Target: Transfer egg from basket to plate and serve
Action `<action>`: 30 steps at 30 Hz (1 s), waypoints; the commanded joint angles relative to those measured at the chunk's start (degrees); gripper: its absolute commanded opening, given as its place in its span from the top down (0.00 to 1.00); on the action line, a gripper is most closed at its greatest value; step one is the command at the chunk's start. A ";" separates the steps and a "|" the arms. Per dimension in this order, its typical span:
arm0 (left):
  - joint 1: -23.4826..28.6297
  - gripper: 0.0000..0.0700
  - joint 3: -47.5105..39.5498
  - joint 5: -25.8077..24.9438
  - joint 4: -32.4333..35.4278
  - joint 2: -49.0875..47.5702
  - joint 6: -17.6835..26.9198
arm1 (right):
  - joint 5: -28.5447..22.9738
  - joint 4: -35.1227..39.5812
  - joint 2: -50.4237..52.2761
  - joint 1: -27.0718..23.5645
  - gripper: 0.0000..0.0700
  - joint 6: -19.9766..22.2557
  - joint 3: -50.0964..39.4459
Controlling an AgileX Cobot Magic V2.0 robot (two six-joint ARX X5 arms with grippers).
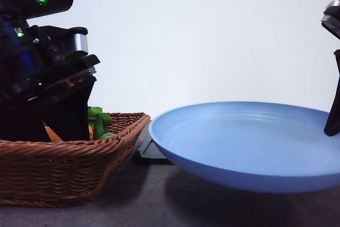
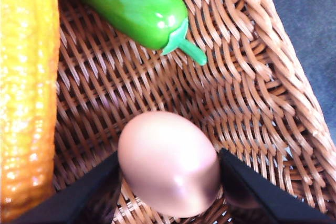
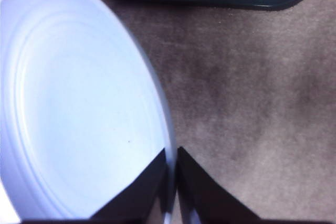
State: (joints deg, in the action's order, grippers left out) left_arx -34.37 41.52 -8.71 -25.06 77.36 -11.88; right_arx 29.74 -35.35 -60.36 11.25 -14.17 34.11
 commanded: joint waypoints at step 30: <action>-4.99 0.69 21.62 -18.08 -11.06 1.06 4.07 | 0.24 0.58 -0.20 0.13 1.00 -0.45 0.39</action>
State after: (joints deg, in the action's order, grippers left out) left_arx -38.14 62.15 -25.90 -36.90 77.65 -8.78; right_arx 29.74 -35.34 -60.36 11.24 -14.22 34.09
